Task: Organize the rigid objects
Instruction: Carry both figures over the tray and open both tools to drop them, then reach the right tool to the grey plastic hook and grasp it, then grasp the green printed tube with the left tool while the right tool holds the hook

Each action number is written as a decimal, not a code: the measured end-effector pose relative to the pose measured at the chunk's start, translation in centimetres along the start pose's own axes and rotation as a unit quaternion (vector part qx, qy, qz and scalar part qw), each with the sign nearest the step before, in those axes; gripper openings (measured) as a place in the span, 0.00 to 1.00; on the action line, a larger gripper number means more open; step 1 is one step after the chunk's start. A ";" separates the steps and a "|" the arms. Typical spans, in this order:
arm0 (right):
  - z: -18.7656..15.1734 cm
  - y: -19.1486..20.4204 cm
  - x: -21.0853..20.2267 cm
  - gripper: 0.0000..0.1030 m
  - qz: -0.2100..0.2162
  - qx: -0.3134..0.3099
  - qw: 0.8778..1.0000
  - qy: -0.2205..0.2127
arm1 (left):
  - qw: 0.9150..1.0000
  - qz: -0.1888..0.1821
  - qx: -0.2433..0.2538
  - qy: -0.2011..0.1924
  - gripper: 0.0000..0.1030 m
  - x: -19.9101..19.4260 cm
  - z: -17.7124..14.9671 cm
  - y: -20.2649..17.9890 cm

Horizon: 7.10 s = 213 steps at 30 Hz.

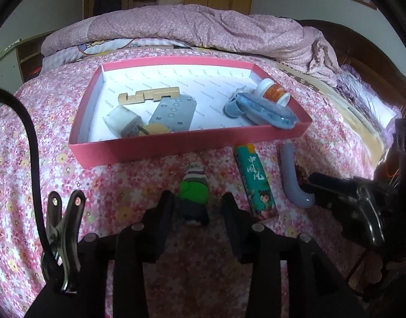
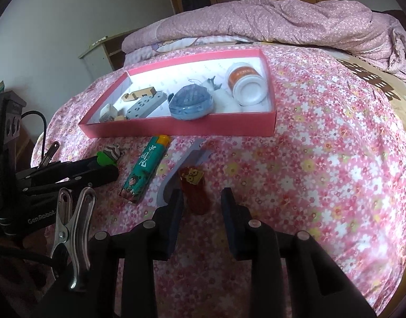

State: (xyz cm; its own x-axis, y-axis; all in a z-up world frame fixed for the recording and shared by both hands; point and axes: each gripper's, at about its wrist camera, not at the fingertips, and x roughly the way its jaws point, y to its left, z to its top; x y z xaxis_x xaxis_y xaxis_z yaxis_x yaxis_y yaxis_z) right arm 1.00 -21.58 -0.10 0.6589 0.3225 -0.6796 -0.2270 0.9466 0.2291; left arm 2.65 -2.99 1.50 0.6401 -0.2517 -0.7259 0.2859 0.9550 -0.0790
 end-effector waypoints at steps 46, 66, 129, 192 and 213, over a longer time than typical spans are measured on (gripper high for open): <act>5.7 0.6 -4.5 0.18 0.044 0.042 0.996 -0.059 | 0.994 -0.015 0.003 -0.108 0.22 -6.9 6.8 0.9; 14.5 -2.7 5.6 0.18 0.016 0.057 0.998 -0.020 | 0.999 -0.001 0.018 -0.043 0.22 5.4 13.6 3.5; 2.5 0.5 -2.3 0.41 0.028 0.069 0.997 0.012 | 0.997 0.061 -0.039 0.002 0.42 -4.6 3.0 3.5; -1.9 -3.1 -2.4 0.17 0.002 0.067 0.998 -0.004 | 0.997 0.019 0.061 0.035 0.42 3.0 2.6 -6.5; -1.5 -2.5 -2.2 0.18 -0.016 0.063 0.998 -0.002 | 0.999 -0.026 0.031 0.016 0.23 0.1 1.9 -5.0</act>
State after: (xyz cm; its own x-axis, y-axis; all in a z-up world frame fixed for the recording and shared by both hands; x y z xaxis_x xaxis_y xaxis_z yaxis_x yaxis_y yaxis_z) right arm -0.93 -24.64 -0.24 0.6672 0.2912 -0.6856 -0.1132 0.9494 0.2931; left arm 2.62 -8.10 3.16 0.6004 -0.2952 -0.7433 0.3631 0.9287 -0.0755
